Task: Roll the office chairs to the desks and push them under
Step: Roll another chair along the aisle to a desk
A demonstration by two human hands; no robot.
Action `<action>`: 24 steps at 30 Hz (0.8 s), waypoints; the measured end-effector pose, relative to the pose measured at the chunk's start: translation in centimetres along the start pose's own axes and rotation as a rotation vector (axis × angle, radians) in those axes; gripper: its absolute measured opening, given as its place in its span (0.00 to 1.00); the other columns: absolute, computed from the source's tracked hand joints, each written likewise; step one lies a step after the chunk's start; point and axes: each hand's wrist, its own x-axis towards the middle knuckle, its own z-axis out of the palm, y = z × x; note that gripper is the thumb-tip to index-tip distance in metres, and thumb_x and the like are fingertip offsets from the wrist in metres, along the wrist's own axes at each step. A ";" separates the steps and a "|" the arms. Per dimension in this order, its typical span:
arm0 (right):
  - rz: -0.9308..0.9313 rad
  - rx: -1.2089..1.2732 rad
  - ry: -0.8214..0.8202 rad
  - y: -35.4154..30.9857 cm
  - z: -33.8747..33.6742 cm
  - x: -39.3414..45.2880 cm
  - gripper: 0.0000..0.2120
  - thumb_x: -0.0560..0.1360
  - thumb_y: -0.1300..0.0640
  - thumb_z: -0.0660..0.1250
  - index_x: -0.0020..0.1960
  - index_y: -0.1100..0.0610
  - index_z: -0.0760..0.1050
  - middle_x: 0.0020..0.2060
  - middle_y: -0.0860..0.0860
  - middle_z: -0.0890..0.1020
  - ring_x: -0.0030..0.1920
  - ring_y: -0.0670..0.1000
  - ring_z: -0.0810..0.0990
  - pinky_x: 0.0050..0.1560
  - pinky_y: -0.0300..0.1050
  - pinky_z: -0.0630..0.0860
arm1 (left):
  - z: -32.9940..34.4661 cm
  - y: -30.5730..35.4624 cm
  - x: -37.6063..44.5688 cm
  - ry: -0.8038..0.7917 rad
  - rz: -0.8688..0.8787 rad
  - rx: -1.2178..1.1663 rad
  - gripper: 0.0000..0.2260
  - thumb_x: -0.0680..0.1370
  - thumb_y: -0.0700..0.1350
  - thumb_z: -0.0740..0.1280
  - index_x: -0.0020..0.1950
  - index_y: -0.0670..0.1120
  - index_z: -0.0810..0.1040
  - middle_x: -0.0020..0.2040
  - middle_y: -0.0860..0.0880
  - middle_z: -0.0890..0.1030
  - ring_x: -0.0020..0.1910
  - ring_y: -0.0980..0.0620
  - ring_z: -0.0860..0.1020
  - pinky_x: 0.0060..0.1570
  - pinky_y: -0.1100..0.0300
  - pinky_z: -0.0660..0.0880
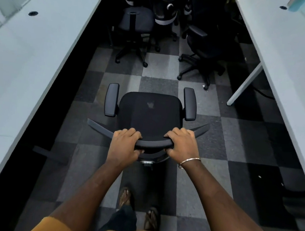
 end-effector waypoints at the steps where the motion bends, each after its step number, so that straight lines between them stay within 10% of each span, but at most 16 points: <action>1: 0.010 0.005 -0.005 -0.1 -0.3 -1.5 0.19 0.63 0.47 0.73 0.53 0.45 0.79 0.45 0.42 0.77 0.49 0.50 0.76 0.54 0.46 0.62 | 0.0 0.6 -1.1 0.005 0.003 -0.005 0.18 0.69 0.58 0.77 0.53 0.54 0.78 0.47 0.57 0.73 0.47 0.51 0.75 0.54 0.52 0.69; 24: 0.142 -0.008 -0.169 -7.0 -2.6 -36.1 0.23 0.66 0.42 0.73 0.61 0.43 0.78 0.51 0.41 0.75 0.55 0.49 0.72 0.56 0.48 0.58 | 0.8 11.7 -31.9 -0.087 0.148 0.017 0.15 0.74 0.57 0.74 0.55 0.53 0.75 0.50 0.55 0.74 0.52 0.50 0.74 0.59 0.52 0.68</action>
